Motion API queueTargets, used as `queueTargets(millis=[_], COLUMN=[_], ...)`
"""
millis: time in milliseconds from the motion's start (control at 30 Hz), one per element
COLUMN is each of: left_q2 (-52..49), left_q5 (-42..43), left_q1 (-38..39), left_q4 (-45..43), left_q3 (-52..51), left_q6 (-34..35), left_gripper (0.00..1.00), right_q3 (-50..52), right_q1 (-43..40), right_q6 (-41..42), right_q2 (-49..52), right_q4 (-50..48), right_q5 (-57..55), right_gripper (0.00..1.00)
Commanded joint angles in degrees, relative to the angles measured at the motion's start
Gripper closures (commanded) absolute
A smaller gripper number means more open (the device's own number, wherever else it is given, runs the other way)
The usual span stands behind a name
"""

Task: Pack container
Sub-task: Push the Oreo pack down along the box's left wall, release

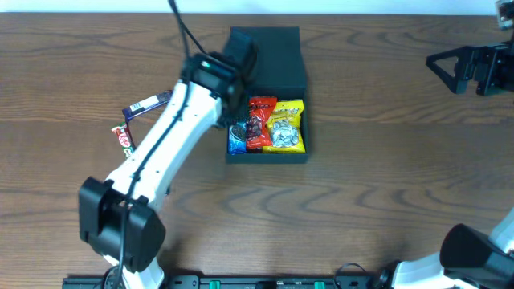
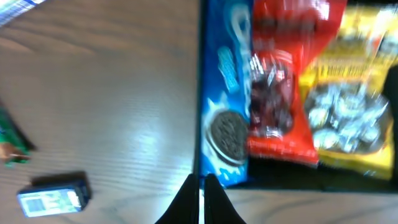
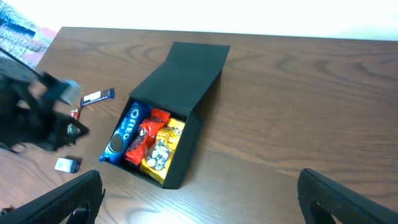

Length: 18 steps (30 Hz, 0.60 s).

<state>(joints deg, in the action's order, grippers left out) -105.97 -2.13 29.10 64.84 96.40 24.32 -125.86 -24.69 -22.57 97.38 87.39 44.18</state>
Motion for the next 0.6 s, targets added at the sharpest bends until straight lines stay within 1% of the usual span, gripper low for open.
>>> queueTargets(millis=[0, 233, 567], left_q2=[-0.59, -0.59, -0.61], left_q5=[1.27, 2.25, 3.74], left_q1=[2.12, 0.98, 0.70], left_q4=[-1.62, -6.58, -7.23], left_q3=[-2.62, -9.70, -10.86], left_q6=[-2.69, -2.69, -2.73], left_gripper=[0.94, 0.94, 0.94], right_q3=[0.09, 0.09, 0.09], right_q1=[-0.35, -0.35, -0.35], right_q6=[0.74, 0.74, 0.74], right_q2=[0.13, 0.11, 0.13], right_q4=[0.07, 0.90, 0.85], right_q5=[1.29, 1.29, 1.29], right_gripper=[0.01, 0.01, 0.01])
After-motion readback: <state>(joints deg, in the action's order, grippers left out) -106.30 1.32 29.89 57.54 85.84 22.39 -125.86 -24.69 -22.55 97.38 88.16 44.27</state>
